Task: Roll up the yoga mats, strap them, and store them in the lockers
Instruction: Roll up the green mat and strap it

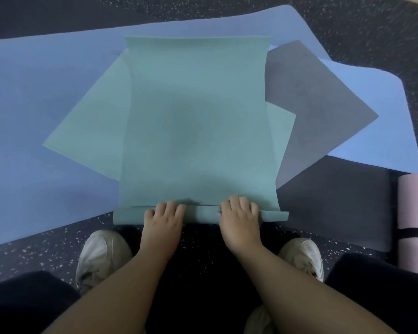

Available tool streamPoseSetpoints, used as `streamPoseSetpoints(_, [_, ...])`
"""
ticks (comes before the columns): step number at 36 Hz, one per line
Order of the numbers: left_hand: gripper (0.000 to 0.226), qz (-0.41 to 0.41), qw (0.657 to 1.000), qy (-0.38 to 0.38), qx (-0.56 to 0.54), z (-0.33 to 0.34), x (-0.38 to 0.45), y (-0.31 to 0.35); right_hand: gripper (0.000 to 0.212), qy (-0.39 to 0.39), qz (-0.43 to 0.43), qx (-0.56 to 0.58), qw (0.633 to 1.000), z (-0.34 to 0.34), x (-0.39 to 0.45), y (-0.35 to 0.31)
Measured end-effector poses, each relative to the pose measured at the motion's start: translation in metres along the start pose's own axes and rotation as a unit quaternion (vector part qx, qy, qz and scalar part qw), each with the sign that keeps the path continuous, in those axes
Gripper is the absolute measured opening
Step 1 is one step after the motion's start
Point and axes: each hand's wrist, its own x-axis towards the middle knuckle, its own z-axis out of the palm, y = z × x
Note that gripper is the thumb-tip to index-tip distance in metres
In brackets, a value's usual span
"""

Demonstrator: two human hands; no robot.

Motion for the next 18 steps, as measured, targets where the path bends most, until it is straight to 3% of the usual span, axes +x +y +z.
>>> streamPoseSetpoints(7, [0.050,0.011,0.999,-0.002,-0.032,0.004,0.000,-0.004,0.041,-0.063,-0.033,-0.011,0.997,0.011,-0.016,0.014])
streamPoseSetpoints(12, [0.039,-0.028,0.999,-0.003,-0.037,0.000,0.001,-0.007,0.025,-0.018,-0.003,-0.019,1.000,0.013,-0.014,0.019])
streamPoseSetpoints(18, [0.058,-0.049,0.997,-0.025,-0.044,0.000,0.009,-0.009,0.036,-0.028,0.027,-0.009,0.999,0.014,-0.013,0.017])
